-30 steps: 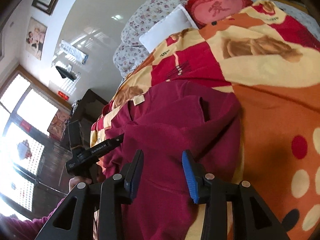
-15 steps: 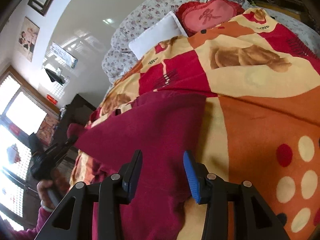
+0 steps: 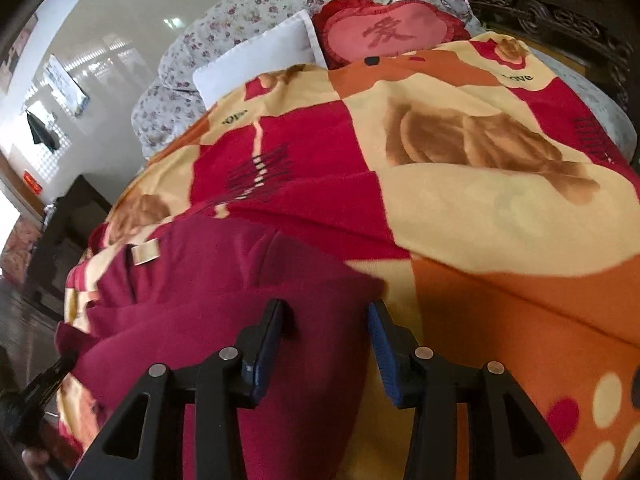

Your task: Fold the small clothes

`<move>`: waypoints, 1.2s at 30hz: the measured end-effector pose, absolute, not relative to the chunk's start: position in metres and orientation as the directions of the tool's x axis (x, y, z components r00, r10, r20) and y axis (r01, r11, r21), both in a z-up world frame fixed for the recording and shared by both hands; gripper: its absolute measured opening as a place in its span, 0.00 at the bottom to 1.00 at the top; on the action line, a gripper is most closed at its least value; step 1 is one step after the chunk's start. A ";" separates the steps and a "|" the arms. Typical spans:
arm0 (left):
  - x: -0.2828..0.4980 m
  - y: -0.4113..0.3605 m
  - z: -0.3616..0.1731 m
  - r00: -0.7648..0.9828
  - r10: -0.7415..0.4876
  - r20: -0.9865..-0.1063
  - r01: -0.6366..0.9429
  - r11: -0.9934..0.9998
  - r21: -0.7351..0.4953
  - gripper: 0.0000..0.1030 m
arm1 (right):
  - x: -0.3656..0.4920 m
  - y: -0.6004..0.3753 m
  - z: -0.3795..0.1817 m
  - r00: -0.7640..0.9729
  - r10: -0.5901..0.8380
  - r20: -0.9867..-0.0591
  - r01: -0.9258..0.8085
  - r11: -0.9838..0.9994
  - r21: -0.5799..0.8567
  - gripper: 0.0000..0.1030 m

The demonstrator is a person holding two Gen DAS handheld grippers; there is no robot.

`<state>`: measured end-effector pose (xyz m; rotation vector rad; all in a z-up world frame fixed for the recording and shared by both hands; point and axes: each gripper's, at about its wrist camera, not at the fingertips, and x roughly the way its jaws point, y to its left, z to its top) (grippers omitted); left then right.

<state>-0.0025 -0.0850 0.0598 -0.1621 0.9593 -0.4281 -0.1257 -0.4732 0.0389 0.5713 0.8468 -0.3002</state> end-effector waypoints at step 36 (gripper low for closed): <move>0.004 -0.081 0.048 0.455 -0.401 -0.795 0.319 0.907 -0.275 0.57 | -0.208 -0.398 0.052 0.601 0.148 -0.786 0.243 0.903 0.356 0.40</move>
